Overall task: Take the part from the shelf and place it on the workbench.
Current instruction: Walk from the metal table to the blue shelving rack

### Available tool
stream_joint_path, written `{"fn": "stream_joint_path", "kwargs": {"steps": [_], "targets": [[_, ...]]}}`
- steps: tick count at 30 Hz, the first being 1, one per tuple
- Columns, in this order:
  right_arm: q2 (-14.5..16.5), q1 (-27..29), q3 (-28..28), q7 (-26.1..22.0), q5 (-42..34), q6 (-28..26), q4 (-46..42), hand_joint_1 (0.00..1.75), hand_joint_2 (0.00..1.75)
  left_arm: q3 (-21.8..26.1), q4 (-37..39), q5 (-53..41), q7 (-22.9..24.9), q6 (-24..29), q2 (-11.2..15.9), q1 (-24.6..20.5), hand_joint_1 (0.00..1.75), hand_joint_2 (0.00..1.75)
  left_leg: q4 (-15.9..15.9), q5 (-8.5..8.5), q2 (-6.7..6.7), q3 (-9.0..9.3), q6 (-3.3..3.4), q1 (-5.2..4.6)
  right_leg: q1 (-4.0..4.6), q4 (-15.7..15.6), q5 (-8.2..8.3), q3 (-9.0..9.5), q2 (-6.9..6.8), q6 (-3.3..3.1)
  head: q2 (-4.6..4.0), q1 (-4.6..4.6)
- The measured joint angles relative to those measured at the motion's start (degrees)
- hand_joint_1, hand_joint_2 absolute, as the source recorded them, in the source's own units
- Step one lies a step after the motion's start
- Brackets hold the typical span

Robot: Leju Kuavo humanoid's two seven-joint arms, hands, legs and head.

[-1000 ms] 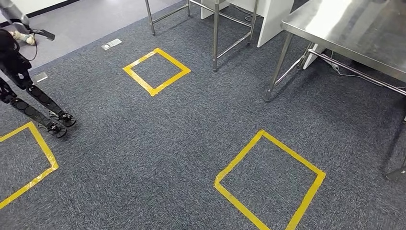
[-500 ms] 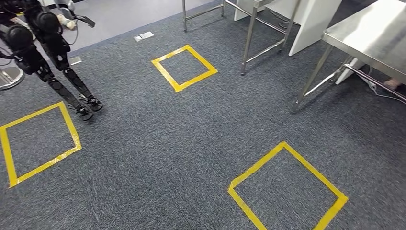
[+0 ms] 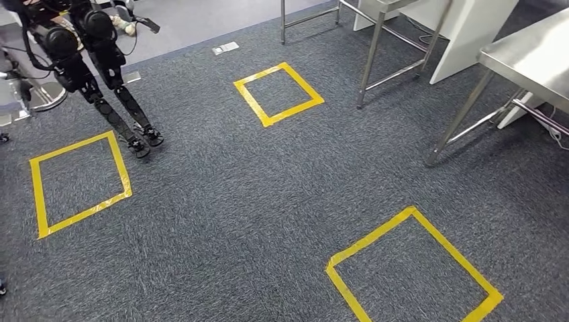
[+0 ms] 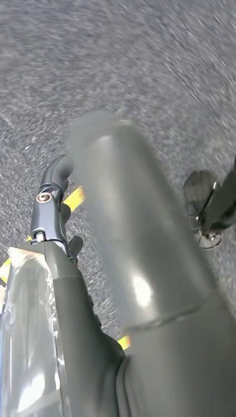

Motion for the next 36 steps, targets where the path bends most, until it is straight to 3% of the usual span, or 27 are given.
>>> {"fn": "stream_joint_path", "kwargs": {"steps": [2, 4, 6, 8, 10, 11, 12, 13, 15, 16, 18, 20, 22, 24, 25, 26, 27, 29, 31, 32, 33, 35, 36], "targets": [[0.06, 0.31, -0.02, 0.27, 0.51, -0.30, 0.00, 0.00, 0.00, 0.58, 0.00, 1.01, -1.60, 0.82, -0.11, -0.10, 0.00, 1.75, -4.31, 1.00, 1.33, 2.22, 0.54, -0.43, 0.34, 0.02, -0.21, 0.11, -0.78, 0.32, 0.00, 0.08], [0.12, 0.53, 0.01, 0.65, 1.22, -0.40, 0.00, 0.00, 0.00, 1.26, 0.00, 1.78, -3.20, 1.11, -0.35, 0.09, 0.00, 0.87, -4.90, 1.06, 0.49, 2.21, 1.09, -0.73, 0.45, -0.14, -0.33, 0.29, -1.66, 0.83, 0.00, 0.13], [0.13, 0.56, 0.10, 0.91, 1.73, -0.40, 0.00, 0.00, 0.00, 1.68, 0.02, 1.98, -4.30, 0.41, -0.60, 0.48, 0.00, 0.00, -5.57, 1.56, -0.43, 2.50, 1.82, -0.56, 0.39, 0.90, -1.12, -0.07, -0.84, 1.28, 0.00, 0.14], [0.14, 0.75, 0.20, 1.09, 1.91, -0.40, 0.01, 0.00, 0.00, 1.80, 0.04, 1.70, -5.12, -0.81, -0.74, 0.61, 0.00, 0.00, -6.05, 2.06, -1.35, 2.66, 2.46, -0.31, 0.19, 6.02, -3.84, -2.39, 1.63, 1.12, 0.00, 0.29], [0.16, 1.15, 0.22, 1.29, 1.89, -0.40, 0.03, 0.00, 0.00, 1.83, 0.06, 1.15, -5.54, -1.77, -0.78, 0.64, 0.00, 0.00, -6.04, 2.19, -2.60, 2.45, 2.68, -0.35, 0.02, 13.35, -6.90, -5.81, 3.04, 0.84, 0.00, 0.45], [0.15, 1.35, 0.21, 1.36, 1.86, -0.40, 0.04, 0.00, 0.00, 1.83, 0.08, 0.84, -5.46, -2.05, -0.79, 0.72, 0.00, 0.00, -6.02, 2.22, -3.27, 2.40, 2.66, -0.36, -0.03, 15.47, -7.47, -6.83, 3.26, 0.99, 0.00, 0.45], [0.14, 1.49, 0.21, 1.41, 1.81, -0.41, 0.04, 0.00, 0.00, 1.83, 0.10, 0.51, -5.19, -2.14, -0.79, 0.83, 0.00, 0.00, -5.99, 2.26, -3.90, 2.38, 2.61, -0.36, -0.05, 15.50, -7.10, -6.85, 3.38, 1.35, 0.00, 0.48], [0.13, 1.56, 0.20, 1.45, 1.74, -0.44, 0.04, 0.00, 0.00, 1.83, 0.12, 0.22, -4.82, -2.11, -0.78, 0.92, 0.00, 0.00, -5.96, 2.30, -4.52, 2.40, 2.53, -0.34, -0.12, 13.25, -5.85, -5.78, 3.57, 1.85, 0.00, 0.46], [0.11, 1.56, 0.20, 1.49, 1.56, -0.54, 0.05, 0.00, 0.00, 1.83, 0.13, -0.18, -4.15, -1.79, -0.76, 1.00, 0.00, 0.00, -5.79, 2.33, -5.63, 2.42, 2.20, -0.40, -0.41, 5.39, -2.58, -2.09, 4.99, 2.67, 0.00, 0.48], [0.13, 1.55, 0.20, 1.49, 1.50, -0.58, 0.07, 0.00, 0.00, 1.83, 0.13, -0.27, -3.96, -1.52, -0.73, 0.99, 0.00, 0.00, -5.67, 2.30, -6.08, 2.39, 1.95, -0.50, -0.50, 2.23, -1.38, -0.74, 5.67, 2.68, 0.00, 0.47], [0.22, 1.53, 0.21, 1.52, 1.49, -0.62, 0.10, 0.00, 0.00, 1.83, 0.13, -0.38, -3.81, -1.11, -0.64, 1.02, 0.00, 0.00, -5.60, 2.31, -6.77, 2.26, 1.34, -0.66, -0.34, -0.10, -0.59, 0.27, 6.24, 2.07, 0.00, 0.44], [0.33, 1.49, 0.22, 1.60, 1.59, -0.62, 0.11, 0.00, 0.00, 1.83, 0.13, -0.45, -3.75, -0.87, -0.49, 1.14, 0.00, 0.00, -5.54, 2.33, -7.02, 2.01, 0.82, -0.47, -0.43, -0.29, -0.28, 0.57, 5.45, 1.26, 0.00, 0.42], [0.44, 1.48, 0.24, 1.72, 1.77, -0.67, 0.10, 0.00, 0.00, 1.83, 0.14, -0.45, -3.66, -0.86, -0.36, 1.20, 0.00, 0.00, -3.21, 0.69, -5.39, 0.84, 0.29, -0.31, -0.67, -0.48, 0.01, 0.65, 4.59, 0.50, 0.00, 0.29], [0.49, 1.59, 0.24, 1.88, 1.98, -0.72, 0.10, 0.00, 0.00, 1.83, 0.15, -0.45, -3.45, -0.90, -0.34, 1.12, 0.00, 0.00, 3.19, -3.00, -3.24, -2.19, -0.17, -0.19, -0.49, -0.53, -0.01, 0.61, 3.57, 0.00, 0.00, 0.13], [0.49, 1.66, 0.24, 1.96, 2.04, -0.73, 0.11, 0.00, 0.00, 1.83, 0.15, -0.45, -3.32, -0.91, -0.36, 1.10, 0.00, 0.00, 6.94, -4.65, -2.82, -4.01, -0.35, -0.10, -0.35, -0.52, -0.08, 0.59, 2.98, -0.17, 0.00, 0.09], [0.50, 1.71, 0.24, 2.04, 2.09, -0.74, 0.11, 0.00, 0.00, 1.83, 0.15, -0.45, -3.18, -0.92, -0.37, 1.11, 0.00, 0.00, 9.66, -5.48, -2.62, -5.36, -0.46, -0.02, -0.25, -0.51, -0.14, 0.58, 2.40, -0.25, 0.00, 0.12], [0.50, 1.71, 0.25, 2.11, 2.10, -0.75, 0.11, 0.00, 0.00, 1.83, 0.15, -0.45, -3.04, -0.93, -0.38, 1.14, 0.00, 0.00, 10.53, -5.26, -2.49, -5.81, -0.49, 0.03, -0.19, -0.51, -0.20, 0.60, 1.83, -0.31, 0.00, 0.10], [0.53, 1.60, 0.26, 2.22, 2.13, -0.76, 0.11, 0.00, 0.00, 1.83, 0.15, -0.46, -2.76, -0.94, -0.38, 1.18, 0.00, 0.00, 5.94, -2.20, -1.82, -3.42, -0.26, 0.07, -0.14, -0.51, -0.33, 0.77, 0.91, -0.41, 0.00, 0.09], [0.59, 1.48, 0.29, 2.28, 2.13, -0.77, 0.11, 0.00, 0.00, 1.83, 0.15, -0.50, -2.57, -0.96, -0.37, 1.05, 0.00, 0.00, -1.51, 0.61, 0.28, 0.59, 0.22, -0.22, 0.15, -0.45, -0.61, 1.00, 0.19, -0.25, 0.00, 0.09], [0.62, 1.46, 0.30, 2.30, 2.13, -0.77, 0.11, 0.00, 0.00, 1.83, 0.15, -0.56, -2.52, -1.00, -0.37, 0.95, 0.00, 0.00, -3.80, 1.18, 1.03, 1.78, 0.43, -0.42, 0.35, -0.43, -0.76, 1.07, -0.16, -0.07, 0.00, 0.14], [0.64, 1.43, 0.31, 2.33, 2.13, -0.77, 0.11, 0.00, 0.00, 1.83, 0.15, -0.65, -2.46, -1.04, -0.39, 0.87, 0.00, 0.00, -4.87, 1.24, 1.37, 2.25, 0.60, -0.64, 0.52, -0.45, -0.91, 1.12, -0.58, 0.18, 0.00, 0.17], [0.66, 1.30, 0.32, 2.44, 2.10, -0.78, 0.11, 0.00, 0.00, 1.82, 0.16, -0.91, -2.41, -1.09, -0.44, 0.89, 0.00, 0.00, -5.32, 1.42, 0.40, 2.28, 1.01, -0.65, 0.61, -0.41, -1.16, 1.16, -1.14, 0.64, 0.00, 0.25], [0.64, 1.21, 0.33, 2.49, 2.07, -0.80, 0.11, 0.00, 0.00, 1.80, 0.16, -1.05, -2.40, -1.10, -0.50, 0.93, 0.00, 0.00, -5.63, 1.61, -0.05, 2.43, 1.31, -0.53, 0.54, 0.04, -1.48, 1.05, -0.62, 0.84, 0.00, 0.25]]}}
